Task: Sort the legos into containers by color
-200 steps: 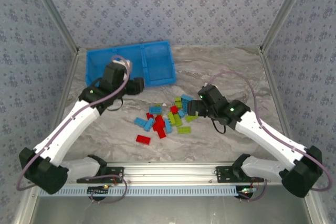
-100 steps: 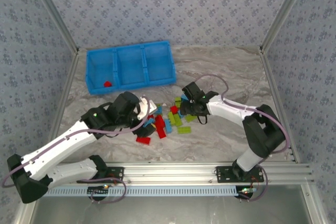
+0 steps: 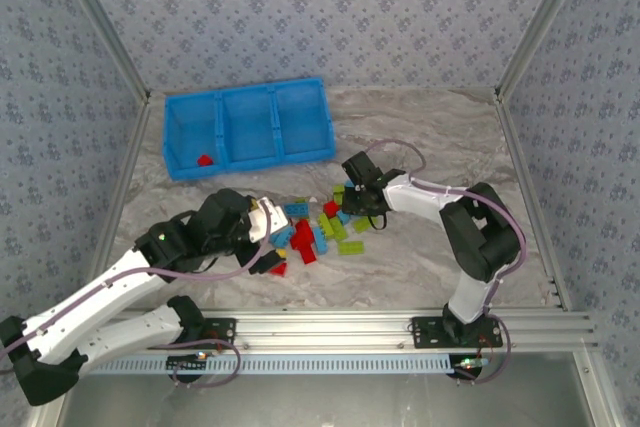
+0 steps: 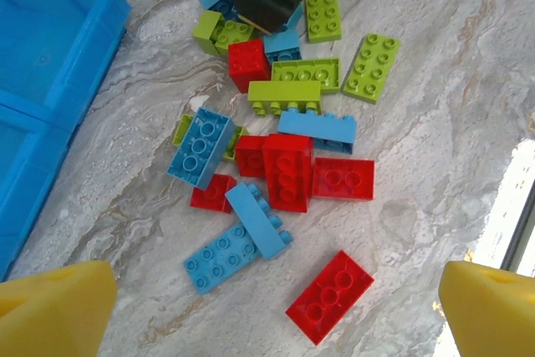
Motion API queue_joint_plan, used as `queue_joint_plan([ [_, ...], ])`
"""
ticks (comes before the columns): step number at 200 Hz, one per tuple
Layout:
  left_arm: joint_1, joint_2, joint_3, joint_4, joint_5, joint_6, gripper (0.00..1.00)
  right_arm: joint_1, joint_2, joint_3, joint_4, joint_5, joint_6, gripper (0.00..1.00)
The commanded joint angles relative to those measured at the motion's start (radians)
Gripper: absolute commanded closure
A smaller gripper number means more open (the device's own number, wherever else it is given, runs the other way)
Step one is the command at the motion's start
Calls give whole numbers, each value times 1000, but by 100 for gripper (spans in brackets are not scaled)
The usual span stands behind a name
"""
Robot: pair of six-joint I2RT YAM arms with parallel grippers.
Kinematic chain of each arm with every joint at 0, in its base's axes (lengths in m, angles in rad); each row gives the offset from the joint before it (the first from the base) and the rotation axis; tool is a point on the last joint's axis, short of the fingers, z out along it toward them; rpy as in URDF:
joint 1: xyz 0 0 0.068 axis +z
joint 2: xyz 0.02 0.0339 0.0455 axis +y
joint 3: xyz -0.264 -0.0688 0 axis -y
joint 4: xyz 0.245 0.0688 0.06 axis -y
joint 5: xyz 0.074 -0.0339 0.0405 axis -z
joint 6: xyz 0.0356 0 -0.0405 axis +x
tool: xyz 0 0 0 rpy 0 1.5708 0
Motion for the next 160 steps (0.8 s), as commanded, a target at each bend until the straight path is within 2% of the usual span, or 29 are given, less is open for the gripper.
queue_joint_plan([
  [1,-5,-18,-13,21,-21,25,1,-9,-21,-6,-27,5,-4,64],
  [52,-3,-60,-37,45,-73,13,1,15,-277,10,-83,97,-69,68],
  [77,31,-115,-58,141,-122,-28,1,41,-309,110,-104,123,-152,68],
  [94,95,-151,-72,210,-129,-106,1,64,-260,212,-63,120,-219,68],
  [113,166,-166,-74,252,-137,-183,1,79,-138,350,-34,95,-276,68],
  [138,249,-155,-50,241,-175,-287,1,68,58,530,10,87,-330,68],
  [160,292,-141,-36,220,-162,-306,1,47,228,677,34,71,-347,69],
])
